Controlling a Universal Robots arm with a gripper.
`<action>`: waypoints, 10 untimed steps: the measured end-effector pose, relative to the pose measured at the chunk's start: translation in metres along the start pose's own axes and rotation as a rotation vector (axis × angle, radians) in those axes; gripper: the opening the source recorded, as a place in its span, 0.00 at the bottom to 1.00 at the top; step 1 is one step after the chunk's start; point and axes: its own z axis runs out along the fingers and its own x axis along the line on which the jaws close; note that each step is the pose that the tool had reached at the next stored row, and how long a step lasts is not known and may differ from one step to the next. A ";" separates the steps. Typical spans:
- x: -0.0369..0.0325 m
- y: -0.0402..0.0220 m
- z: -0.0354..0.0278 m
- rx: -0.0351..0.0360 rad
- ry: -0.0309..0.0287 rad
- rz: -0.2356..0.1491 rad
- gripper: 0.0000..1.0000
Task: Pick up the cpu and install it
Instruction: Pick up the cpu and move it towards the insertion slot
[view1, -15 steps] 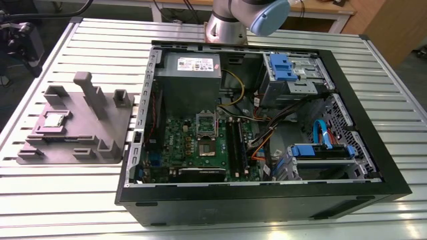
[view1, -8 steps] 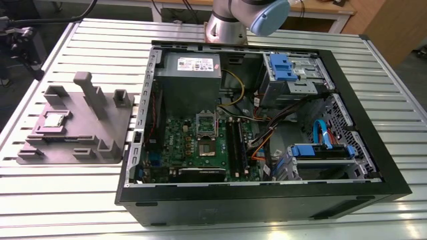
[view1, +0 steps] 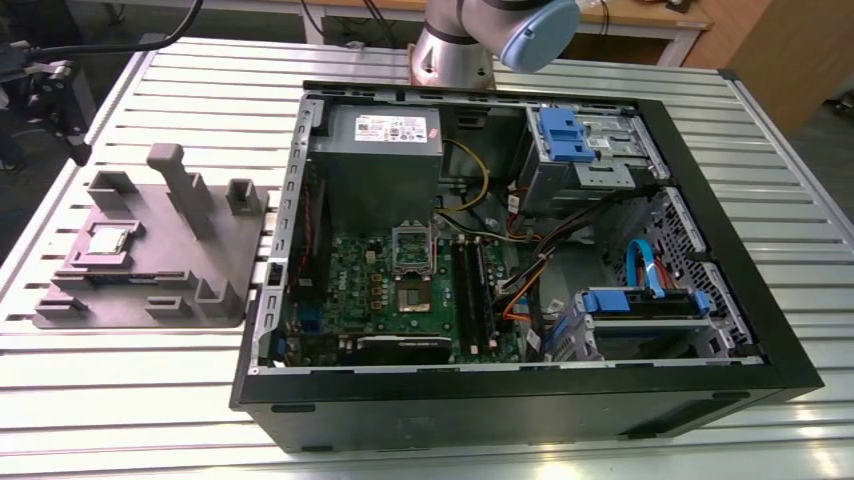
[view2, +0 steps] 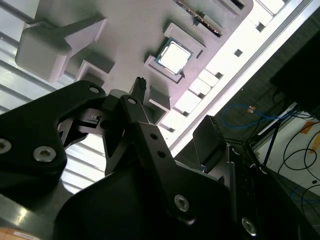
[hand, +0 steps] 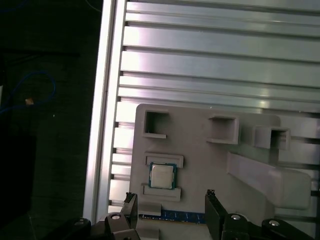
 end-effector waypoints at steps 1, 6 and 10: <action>0.0000 0.0000 0.0000 -0.0010 -0.0001 0.000 0.65; 0.0000 0.0000 0.0000 -0.0011 -0.0001 0.000 0.65; 0.0000 0.0000 0.0001 -0.0012 -0.0002 0.000 0.65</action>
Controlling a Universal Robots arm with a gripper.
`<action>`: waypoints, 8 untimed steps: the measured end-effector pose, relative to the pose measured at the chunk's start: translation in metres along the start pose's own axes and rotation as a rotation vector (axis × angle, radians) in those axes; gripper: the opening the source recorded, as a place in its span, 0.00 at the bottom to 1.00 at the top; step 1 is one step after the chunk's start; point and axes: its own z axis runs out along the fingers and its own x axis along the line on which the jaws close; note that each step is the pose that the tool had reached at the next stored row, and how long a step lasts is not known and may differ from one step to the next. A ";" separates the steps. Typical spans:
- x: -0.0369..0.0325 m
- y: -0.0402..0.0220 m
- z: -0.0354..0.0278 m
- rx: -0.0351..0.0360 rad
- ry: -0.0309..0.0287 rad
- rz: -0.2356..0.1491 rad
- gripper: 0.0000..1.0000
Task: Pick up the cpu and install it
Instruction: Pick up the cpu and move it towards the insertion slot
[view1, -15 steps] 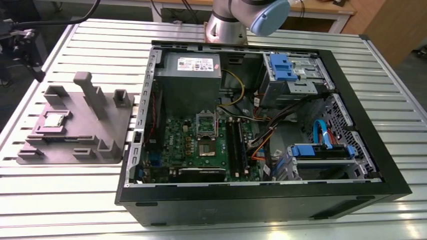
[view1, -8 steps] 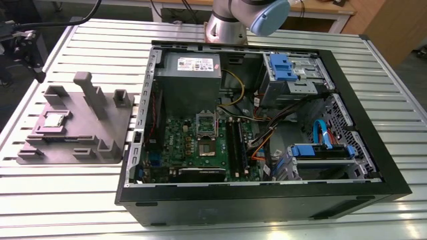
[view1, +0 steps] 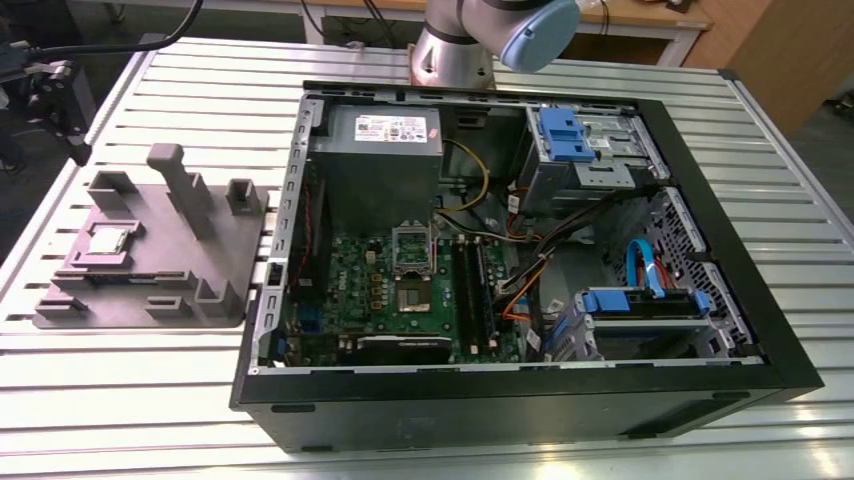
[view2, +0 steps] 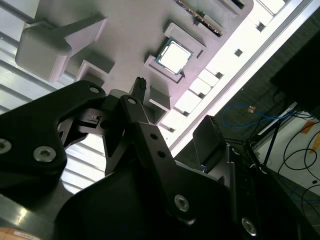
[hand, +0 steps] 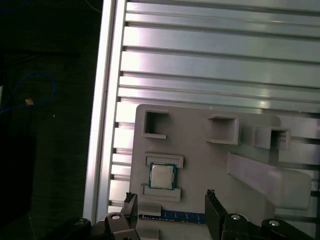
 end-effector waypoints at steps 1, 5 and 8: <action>0.0000 0.0000 0.0002 0.0001 0.0001 0.000 0.65; -0.0001 -0.0001 0.0045 0.0002 0.0001 0.000 0.65; 0.0000 -0.0006 0.0073 0.0002 0.0001 0.000 0.65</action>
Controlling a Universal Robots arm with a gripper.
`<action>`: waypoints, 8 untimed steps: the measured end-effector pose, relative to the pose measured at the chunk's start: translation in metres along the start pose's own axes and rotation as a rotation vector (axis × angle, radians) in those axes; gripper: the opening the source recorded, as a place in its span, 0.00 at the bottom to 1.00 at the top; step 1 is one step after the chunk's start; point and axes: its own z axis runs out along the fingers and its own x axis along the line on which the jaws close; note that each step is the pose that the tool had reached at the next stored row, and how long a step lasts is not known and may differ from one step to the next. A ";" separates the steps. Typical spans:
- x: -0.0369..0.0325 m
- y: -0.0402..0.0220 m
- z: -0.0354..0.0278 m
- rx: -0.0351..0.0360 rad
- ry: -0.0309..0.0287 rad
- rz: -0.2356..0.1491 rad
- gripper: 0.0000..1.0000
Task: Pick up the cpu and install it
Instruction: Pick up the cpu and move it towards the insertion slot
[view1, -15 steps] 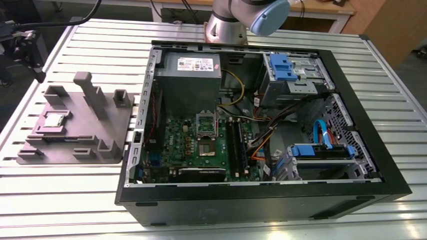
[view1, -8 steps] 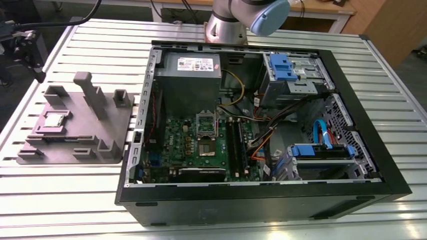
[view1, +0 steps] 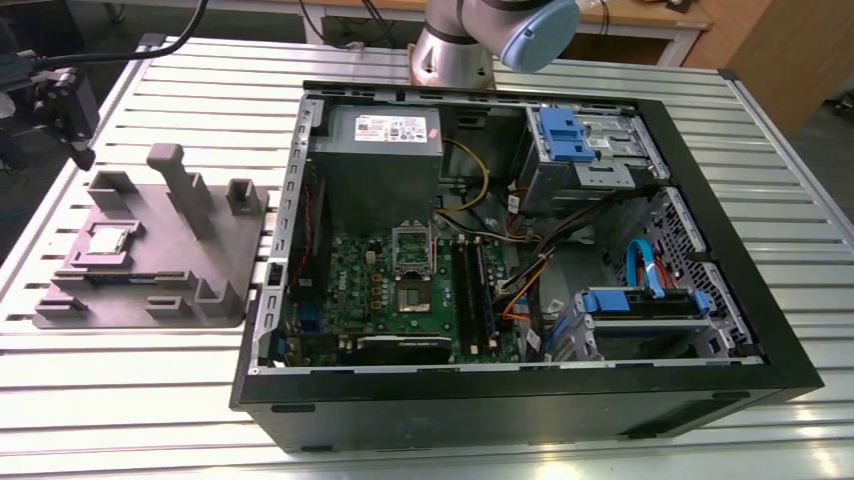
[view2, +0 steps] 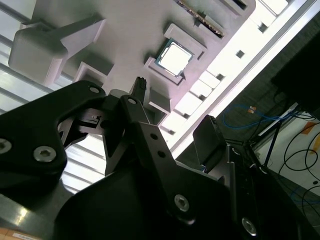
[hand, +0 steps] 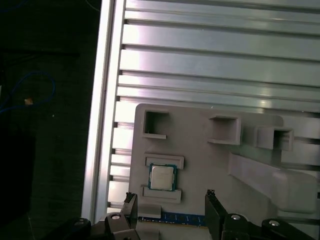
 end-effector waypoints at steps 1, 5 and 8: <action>0.0000 -0.0002 0.0005 0.0000 0.0001 0.000 0.65; 0.0000 -0.0004 0.0017 0.0002 0.0001 0.000 0.65; -0.0001 -0.0005 0.0026 0.0002 0.0000 0.000 0.65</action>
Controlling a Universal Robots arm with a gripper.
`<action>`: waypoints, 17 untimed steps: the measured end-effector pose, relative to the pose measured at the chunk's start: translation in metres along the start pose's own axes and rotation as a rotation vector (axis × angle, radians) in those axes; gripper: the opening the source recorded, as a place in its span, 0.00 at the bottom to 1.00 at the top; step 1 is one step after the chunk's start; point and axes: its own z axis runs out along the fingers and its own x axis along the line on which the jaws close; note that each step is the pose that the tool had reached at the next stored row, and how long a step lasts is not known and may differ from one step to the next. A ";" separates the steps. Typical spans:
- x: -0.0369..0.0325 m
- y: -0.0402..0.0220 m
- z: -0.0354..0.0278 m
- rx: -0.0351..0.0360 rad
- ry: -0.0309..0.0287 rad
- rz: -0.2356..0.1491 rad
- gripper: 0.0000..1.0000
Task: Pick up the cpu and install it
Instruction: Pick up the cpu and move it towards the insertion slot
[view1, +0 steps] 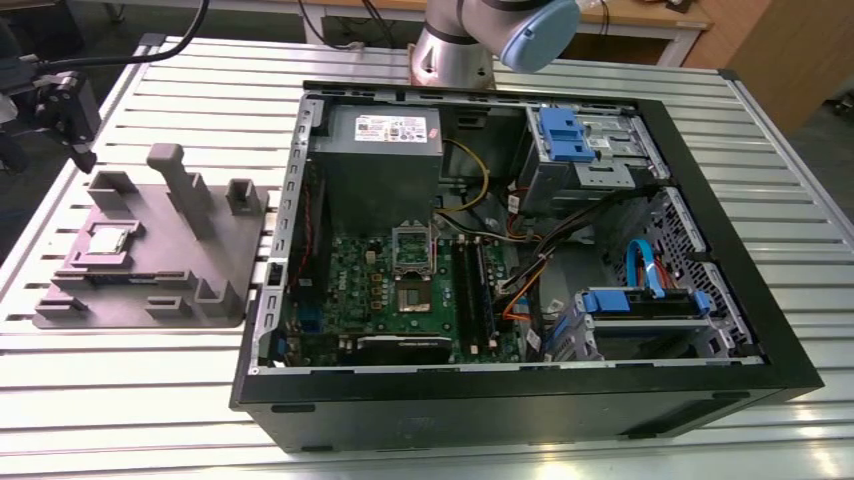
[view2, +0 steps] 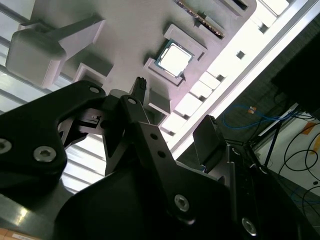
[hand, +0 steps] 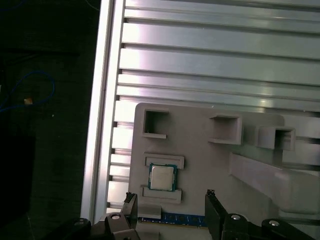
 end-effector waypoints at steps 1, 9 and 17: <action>0.0000 -0.0001 0.0003 0.0000 0.0001 0.000 0.65; 0.0000 -0.0011 0.0021 0.0000 -0.0001 0.000 0.65; 0.0002 -0.0026 0.0038 0.0000 0.0000 0.000 0.65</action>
